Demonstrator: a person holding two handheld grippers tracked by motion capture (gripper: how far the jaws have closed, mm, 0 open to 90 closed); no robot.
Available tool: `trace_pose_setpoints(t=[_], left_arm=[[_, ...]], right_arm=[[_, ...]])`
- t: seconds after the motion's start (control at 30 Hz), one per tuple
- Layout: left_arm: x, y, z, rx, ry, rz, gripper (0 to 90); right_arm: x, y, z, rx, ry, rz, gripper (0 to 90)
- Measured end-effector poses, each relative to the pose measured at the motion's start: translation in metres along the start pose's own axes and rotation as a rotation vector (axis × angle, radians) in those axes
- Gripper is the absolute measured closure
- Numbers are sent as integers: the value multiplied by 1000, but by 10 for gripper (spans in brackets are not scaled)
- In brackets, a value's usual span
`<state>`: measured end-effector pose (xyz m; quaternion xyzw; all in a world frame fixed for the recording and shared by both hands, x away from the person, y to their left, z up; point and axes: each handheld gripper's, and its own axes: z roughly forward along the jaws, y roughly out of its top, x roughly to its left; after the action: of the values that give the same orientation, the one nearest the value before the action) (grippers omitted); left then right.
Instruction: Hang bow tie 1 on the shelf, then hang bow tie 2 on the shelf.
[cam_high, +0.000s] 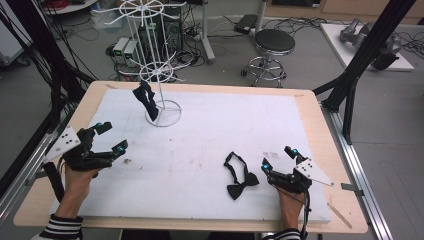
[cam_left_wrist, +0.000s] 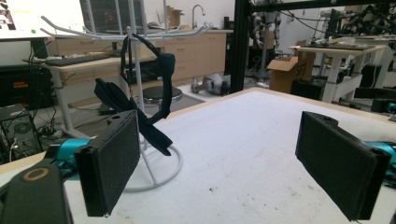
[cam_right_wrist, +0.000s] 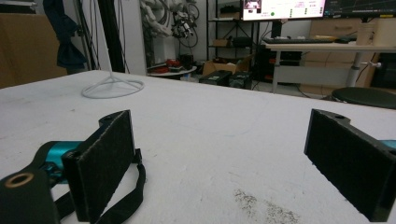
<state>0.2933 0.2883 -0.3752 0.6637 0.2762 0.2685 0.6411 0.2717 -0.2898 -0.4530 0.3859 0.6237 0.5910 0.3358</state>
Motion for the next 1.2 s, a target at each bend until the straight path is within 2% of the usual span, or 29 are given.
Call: trace_pose_setpoints(t=[0.07, 0.57, 0.73, 0.83, 1.03, 1.2], left_arm=[[-1, 0, 0, -17, -3, -1, 144], [0, -3, -1, 4, -36, 3, 143], [0, -2, 0, 3, -62, 13, 143], [1, -3, 1, 0, -83, 8, 143], [0, -7, 6, 21, -105, 17, 143], [-3, -8, 12, 38, -129, 32, 144]], right_arm=[[0, 0, 0, -2, 1, -1, 79], [-1, 0, 1, 0, 1, 10, 79], [-2, 1, 2, 7, 8, 15, 78], [-3, 3, 1, 15, 19, 36, 78], [-2, 16, -3, 15, 56, 32, 78], [0, 31, -6, 32, 104, 5, 78]])
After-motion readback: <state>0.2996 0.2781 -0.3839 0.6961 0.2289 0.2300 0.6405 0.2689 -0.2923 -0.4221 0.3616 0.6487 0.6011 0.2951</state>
